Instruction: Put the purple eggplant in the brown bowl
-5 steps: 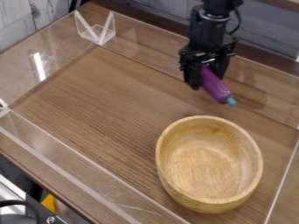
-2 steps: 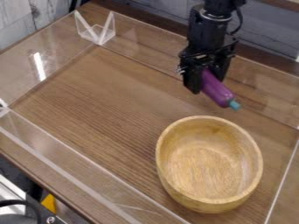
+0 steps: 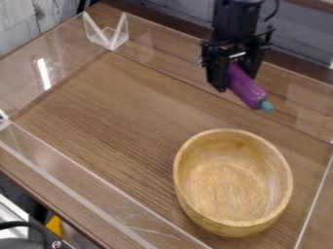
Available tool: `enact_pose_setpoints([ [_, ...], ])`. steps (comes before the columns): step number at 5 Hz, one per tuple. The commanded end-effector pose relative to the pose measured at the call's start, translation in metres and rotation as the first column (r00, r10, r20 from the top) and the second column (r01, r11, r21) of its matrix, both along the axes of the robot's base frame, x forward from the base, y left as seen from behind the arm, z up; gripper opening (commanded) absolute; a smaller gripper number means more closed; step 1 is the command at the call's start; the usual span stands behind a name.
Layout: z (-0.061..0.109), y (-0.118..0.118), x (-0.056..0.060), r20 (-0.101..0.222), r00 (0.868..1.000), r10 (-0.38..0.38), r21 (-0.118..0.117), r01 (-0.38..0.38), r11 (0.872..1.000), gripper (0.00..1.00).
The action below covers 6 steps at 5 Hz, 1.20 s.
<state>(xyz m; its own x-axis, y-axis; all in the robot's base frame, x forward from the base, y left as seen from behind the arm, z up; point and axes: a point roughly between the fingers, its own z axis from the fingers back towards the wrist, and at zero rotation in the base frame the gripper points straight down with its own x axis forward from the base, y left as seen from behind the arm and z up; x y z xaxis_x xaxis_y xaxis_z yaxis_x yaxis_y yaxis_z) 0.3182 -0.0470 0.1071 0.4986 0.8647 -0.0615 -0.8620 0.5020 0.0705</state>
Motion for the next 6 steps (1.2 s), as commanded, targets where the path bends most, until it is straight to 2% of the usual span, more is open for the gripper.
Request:
enact_pose_setpoints([
  [1,0.027,-0.012,-0.028,0.041,0.995,-0.088,-0.002,0.088,0.996,0.00],
  [2,0.025,-0.022,-0.055,0.015,0.994,-0.108,0.011,0.108,0.994,0.00],
  [3,0.019,-0.030,-0.070,-0.003,0.993,-0.114,0.019,0.114,0.993,0.00],
  [4,0.008,-0.028,-0.082,-0.005,0.991,-0.133,0.029,0.133,0.991,0.00],
  [5,-0.002,-0.027,-0.090,-0.005,0.990,-0.144,0.034,0.144,0.989,0.00],
  [6,-0.015,-0.031,-0.091,-0.003,0.994,-0.112,0.028,0.112,0.993,0.00],
])
